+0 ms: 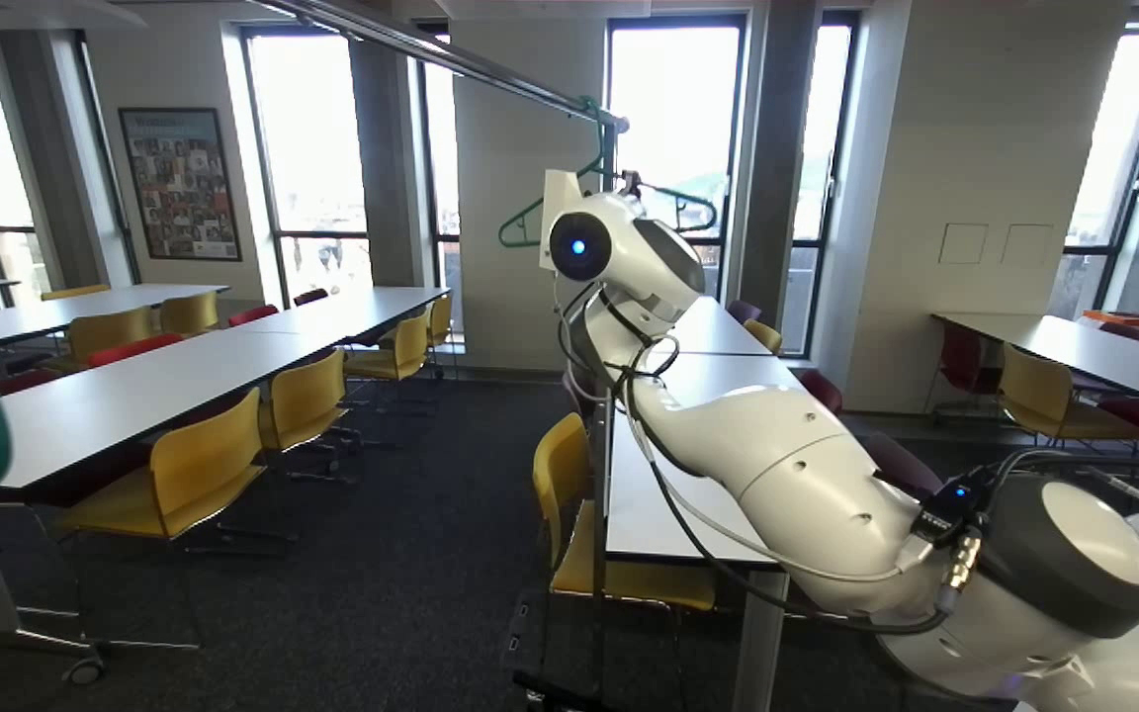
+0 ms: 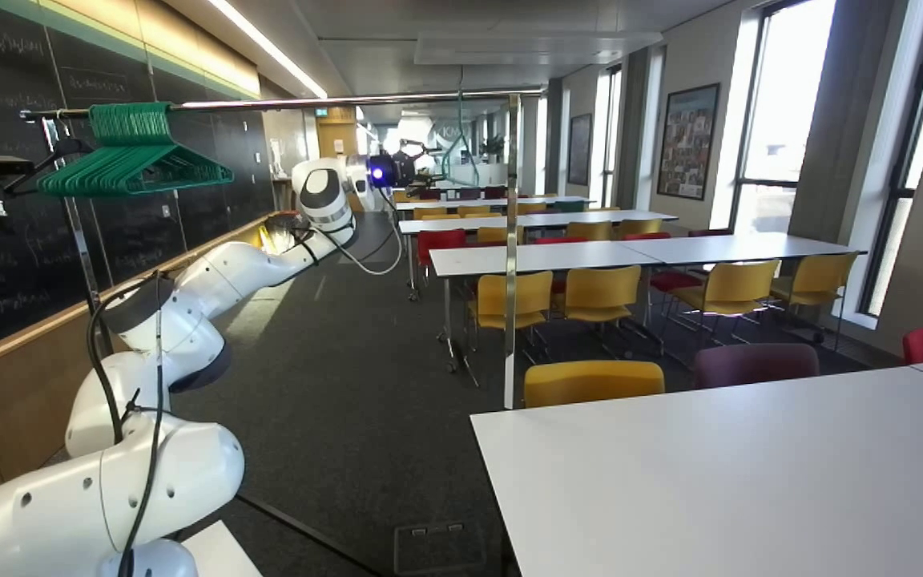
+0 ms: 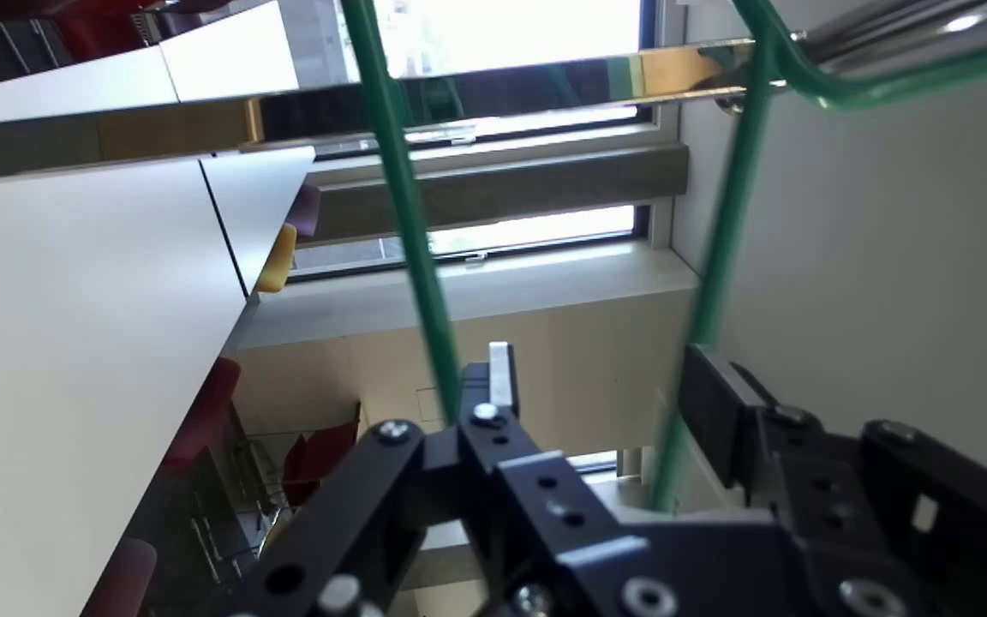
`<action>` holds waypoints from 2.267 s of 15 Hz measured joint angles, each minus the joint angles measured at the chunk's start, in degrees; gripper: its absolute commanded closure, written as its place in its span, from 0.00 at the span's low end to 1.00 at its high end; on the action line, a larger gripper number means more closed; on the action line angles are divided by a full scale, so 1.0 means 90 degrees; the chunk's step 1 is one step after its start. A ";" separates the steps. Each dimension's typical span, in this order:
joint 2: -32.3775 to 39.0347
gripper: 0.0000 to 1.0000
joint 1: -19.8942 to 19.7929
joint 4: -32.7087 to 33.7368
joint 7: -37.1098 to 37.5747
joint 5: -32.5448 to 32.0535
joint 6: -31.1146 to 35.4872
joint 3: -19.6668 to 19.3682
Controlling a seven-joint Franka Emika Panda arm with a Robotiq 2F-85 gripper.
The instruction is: Lift the hanger from the table and put it on the rail
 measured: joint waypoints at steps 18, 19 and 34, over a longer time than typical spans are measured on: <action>0.1455 0.00 0.3763 -0.2025 -0.0436 0.0188 -0.0001 0.0537; 0.1652 0.00 0.3984 -0.2134 -0.0429 0.0188 -0.0001 0.0507; 0.4582 0.00 0.6030 -0.2674 -0.0272 0.0004 -0.1878 0.0227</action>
